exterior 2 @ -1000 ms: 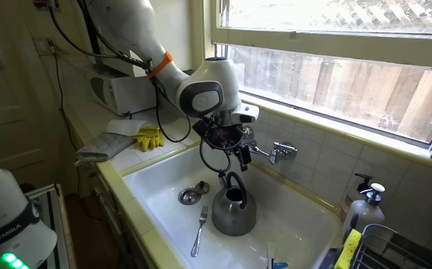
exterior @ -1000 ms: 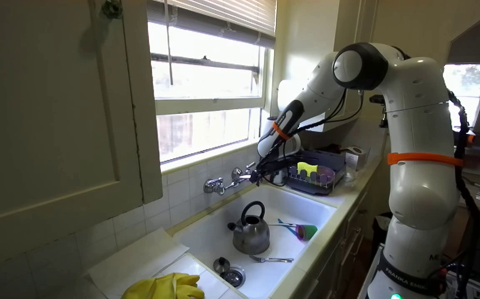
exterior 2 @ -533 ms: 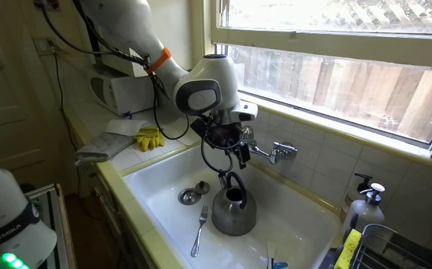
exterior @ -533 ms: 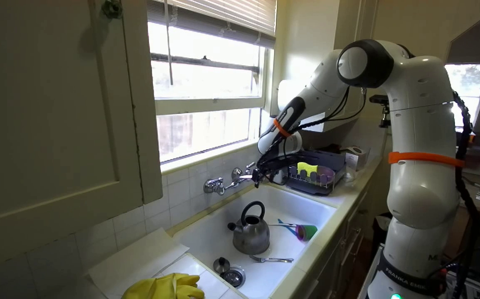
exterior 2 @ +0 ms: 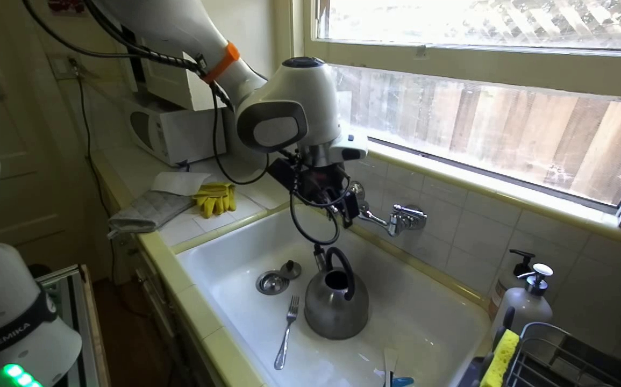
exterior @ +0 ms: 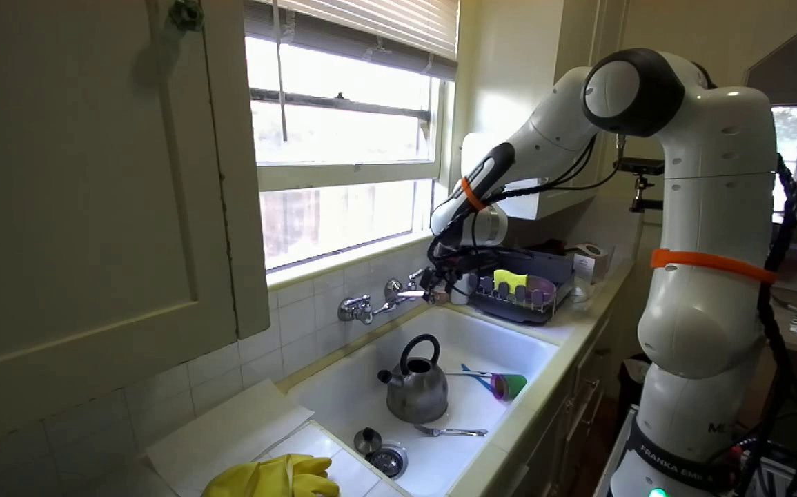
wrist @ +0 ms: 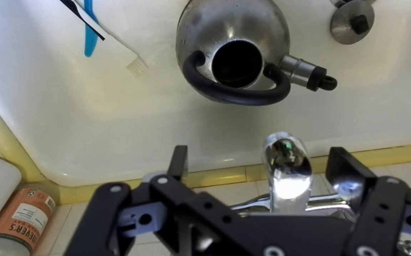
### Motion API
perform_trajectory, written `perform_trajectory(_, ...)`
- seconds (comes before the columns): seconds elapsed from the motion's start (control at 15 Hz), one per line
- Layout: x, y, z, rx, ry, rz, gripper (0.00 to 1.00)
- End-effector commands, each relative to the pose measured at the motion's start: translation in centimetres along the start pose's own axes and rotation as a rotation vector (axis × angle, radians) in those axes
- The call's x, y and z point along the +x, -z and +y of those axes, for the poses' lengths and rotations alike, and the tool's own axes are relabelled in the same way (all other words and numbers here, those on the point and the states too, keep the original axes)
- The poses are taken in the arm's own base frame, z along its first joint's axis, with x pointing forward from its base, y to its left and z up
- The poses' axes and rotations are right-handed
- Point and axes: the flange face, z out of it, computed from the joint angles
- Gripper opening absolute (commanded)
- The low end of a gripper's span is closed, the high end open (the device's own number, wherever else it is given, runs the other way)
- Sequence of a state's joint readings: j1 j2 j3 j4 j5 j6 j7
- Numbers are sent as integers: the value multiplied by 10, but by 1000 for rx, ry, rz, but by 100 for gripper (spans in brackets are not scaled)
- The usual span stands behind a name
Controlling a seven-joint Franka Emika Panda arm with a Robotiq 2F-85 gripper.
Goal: Move the tap nozzle to the right then open the right tap faucet
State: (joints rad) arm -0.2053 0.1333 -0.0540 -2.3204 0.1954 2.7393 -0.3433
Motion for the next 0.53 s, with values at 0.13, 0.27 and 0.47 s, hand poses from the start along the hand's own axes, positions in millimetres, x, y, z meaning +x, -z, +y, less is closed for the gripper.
perform_trajectory(0.13,-7,40,16,-22,-91,83,100)
perform_trajectory(0.27,-1,48,34,-43,-187,110,100)
perform_trajectory(0.47,11,55,65,-88,-332,166,100)
